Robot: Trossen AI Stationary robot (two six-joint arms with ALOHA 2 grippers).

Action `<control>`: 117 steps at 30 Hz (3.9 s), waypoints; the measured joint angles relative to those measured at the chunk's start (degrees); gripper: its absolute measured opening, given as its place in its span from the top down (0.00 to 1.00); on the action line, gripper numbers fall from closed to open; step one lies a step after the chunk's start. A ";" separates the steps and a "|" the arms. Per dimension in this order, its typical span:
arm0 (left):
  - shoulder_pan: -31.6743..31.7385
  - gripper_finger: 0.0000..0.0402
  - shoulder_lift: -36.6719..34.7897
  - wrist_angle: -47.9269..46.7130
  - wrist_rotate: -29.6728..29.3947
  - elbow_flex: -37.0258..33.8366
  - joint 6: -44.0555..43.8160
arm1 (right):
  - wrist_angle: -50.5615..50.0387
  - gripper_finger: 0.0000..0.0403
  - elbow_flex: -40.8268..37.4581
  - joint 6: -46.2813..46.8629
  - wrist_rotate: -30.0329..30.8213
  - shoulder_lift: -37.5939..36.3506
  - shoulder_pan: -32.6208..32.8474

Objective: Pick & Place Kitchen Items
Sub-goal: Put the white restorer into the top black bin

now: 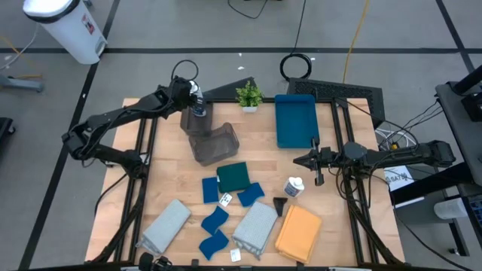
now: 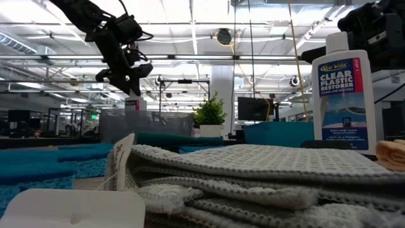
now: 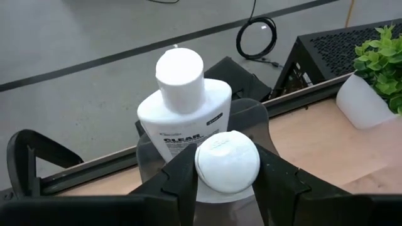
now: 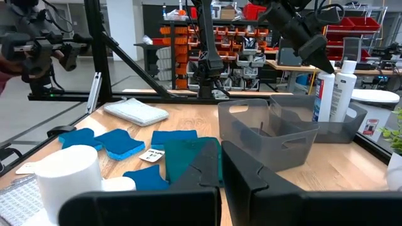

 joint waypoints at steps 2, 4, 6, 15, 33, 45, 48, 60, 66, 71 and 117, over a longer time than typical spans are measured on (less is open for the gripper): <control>0.00 0.68 0.00 -0.02 0.02 0.00 0.29 | 0.00 1.00 0.00 0.00 0.02 0.00 0.00; 0.00 0.67 0.00 -0.07 0.14 -0.01 0.48 | -0.02 1.00 0.00 0.00 0.02 0.02 0.00; 0.00 0.67 0.00 -0.07 0.33 -0.02 0.83 | 0.00 1.00 -0.01 0.00 0.00 0.00 0.01; 0.00 0.63 0.03 -0.13 0.44 -0.07 1.06 | -0.02 1.00 0.00 0.00 0.02 0.02 0.02; 0.00 0.36 0.13 -0.20 0.52 0.90 4.78 | -0.01 1.00 0.00 0.00 0.00 0.01 0.01; 0.00 0.36 -0.70 -0.18 0.20 1.62 6.22 | -0.02 1.00 -0.01 0.00 0.01 0.02 0.00; 0.00 0.35 -2.63 -0.30 0.17 1.66 7.57 | -0.02 1.00 -0.01 0.00 0.01 0.02 0.01; -0.15 0.36 -17.63 -0.40 9.07 1.70 7.30 | -0.01 1.00 -0.01 0.00 0.01 0.01 0.01; -0.15 0.36 -27.14 -0.79 13.25 1.70 7.99 | -0.02 1.00 -0.01 0.00 0.00 0.02 0.01; -0.13 0.36 -34.21 -3.18 13.56 1.73 9.47 | -0.01 1.00 -0.02 0.00 0.01 0.01 0.01; -18.39 0.36 -51.16 10.16 34.50 -28.20 19.53 | -0.02 1.00 -0.01 0.00 0.02 0.02 0.02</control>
